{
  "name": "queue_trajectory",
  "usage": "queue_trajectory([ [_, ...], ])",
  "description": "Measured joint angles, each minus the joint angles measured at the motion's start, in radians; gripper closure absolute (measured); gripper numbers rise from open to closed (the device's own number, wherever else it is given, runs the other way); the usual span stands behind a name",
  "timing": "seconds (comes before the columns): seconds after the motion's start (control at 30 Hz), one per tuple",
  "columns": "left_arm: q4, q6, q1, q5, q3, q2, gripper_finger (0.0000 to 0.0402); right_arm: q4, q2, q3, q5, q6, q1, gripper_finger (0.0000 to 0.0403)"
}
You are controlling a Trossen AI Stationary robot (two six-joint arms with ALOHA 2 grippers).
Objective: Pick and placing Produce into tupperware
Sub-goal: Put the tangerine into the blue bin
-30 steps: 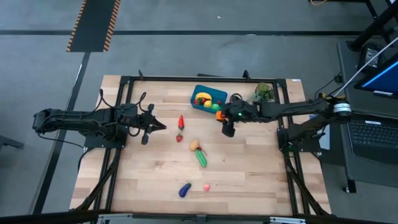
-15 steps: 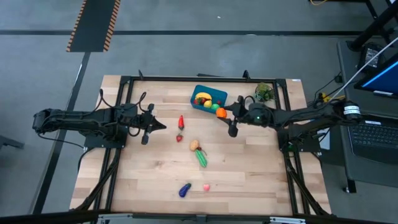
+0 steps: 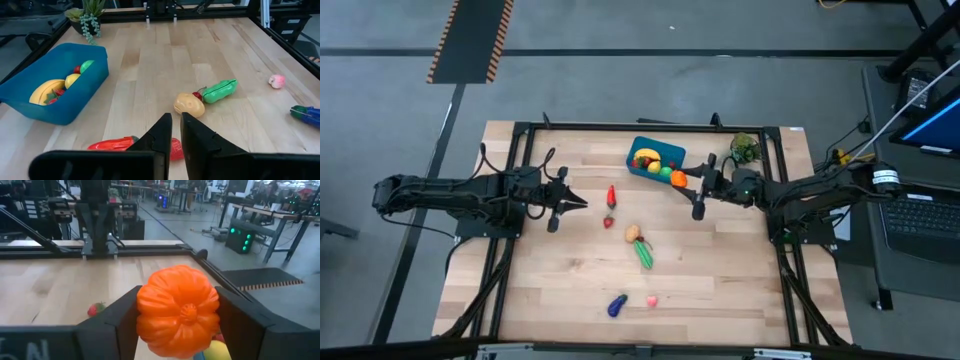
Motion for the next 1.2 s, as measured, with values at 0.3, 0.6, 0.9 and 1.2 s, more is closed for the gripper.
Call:
queue_trajectory([
  [0.3,0.000,-0.001,0.000,0.000,0.000,0.000,0.0351,0.032,0.000,0.000,-0.001,0.000,0.000,0.0181],
  [0.6,0.000,-0.001,0.000,0.000,0.000,0.000,0.0337,0.033,0.000,0.000,0.163,0.006,0.005,0.0181],
  [0.9,0.000,-0.001,0.000,0.000,0.000,0.000,0.0331,0.010,0.000,0.001,0.403,0.003,0.031,0.0181],
  [1.2,0.000,-0.001,0.000,0.000,0.000,0.000,0.0346,0.002,0.056,0.001,0.490,0.025,0.031,0.0181],
])
